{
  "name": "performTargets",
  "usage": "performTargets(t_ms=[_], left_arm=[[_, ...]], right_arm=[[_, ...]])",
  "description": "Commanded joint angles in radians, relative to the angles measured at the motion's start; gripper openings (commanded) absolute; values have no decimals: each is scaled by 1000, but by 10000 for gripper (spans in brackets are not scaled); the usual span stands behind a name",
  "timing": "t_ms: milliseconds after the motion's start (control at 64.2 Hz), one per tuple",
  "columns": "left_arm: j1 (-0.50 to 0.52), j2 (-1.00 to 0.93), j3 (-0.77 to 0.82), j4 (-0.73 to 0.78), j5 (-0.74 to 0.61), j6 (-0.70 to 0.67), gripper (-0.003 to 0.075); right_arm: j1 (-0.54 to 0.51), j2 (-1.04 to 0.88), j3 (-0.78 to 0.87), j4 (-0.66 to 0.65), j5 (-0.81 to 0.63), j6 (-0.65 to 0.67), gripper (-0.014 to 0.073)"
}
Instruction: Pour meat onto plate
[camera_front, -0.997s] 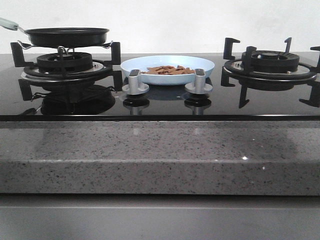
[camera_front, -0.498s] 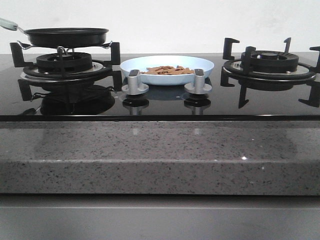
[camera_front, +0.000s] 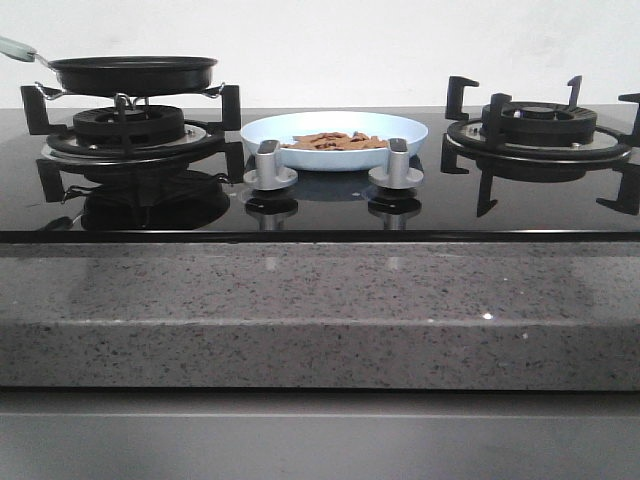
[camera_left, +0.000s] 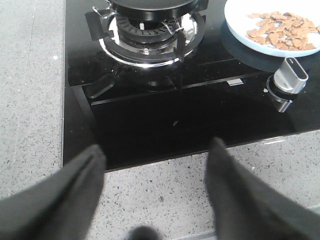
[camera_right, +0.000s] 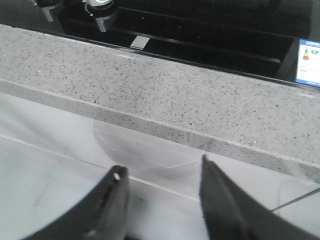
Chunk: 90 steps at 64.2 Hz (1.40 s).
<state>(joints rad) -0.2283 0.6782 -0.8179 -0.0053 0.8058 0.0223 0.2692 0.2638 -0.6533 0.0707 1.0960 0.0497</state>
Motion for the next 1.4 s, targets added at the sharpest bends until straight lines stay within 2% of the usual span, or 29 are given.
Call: performTargets(t_ms=[0,187,327,903,1012,1153,1386], left_arm=[[-8,2,-26,-8,-80,-9,289],[-8,2,-26,-12,-82,-9,87],[-8,2,-26,-15,-100,-9,-20],[-8,2,-26,-45,-99,-9,-20],[-9,-24,13,-54,-128,-9,-20],[-5,-97,131,-32,-253,-9,-20],[84,-329,404,-26,-501,-9,-20]], right_arm=[[-2,11,-21,-13,-52,2,243],[-2,11,-19,-13,-49,2,5],[-2,11,-15,-13,-52,2,-70],[-2,11,-14,-13,-69,2,-68],[-2,11,-14,-13,-69,2,-68],[-2,11,-14,-13,-69,2,-68],[-2,11,-14,-14,-69,2,-68]])
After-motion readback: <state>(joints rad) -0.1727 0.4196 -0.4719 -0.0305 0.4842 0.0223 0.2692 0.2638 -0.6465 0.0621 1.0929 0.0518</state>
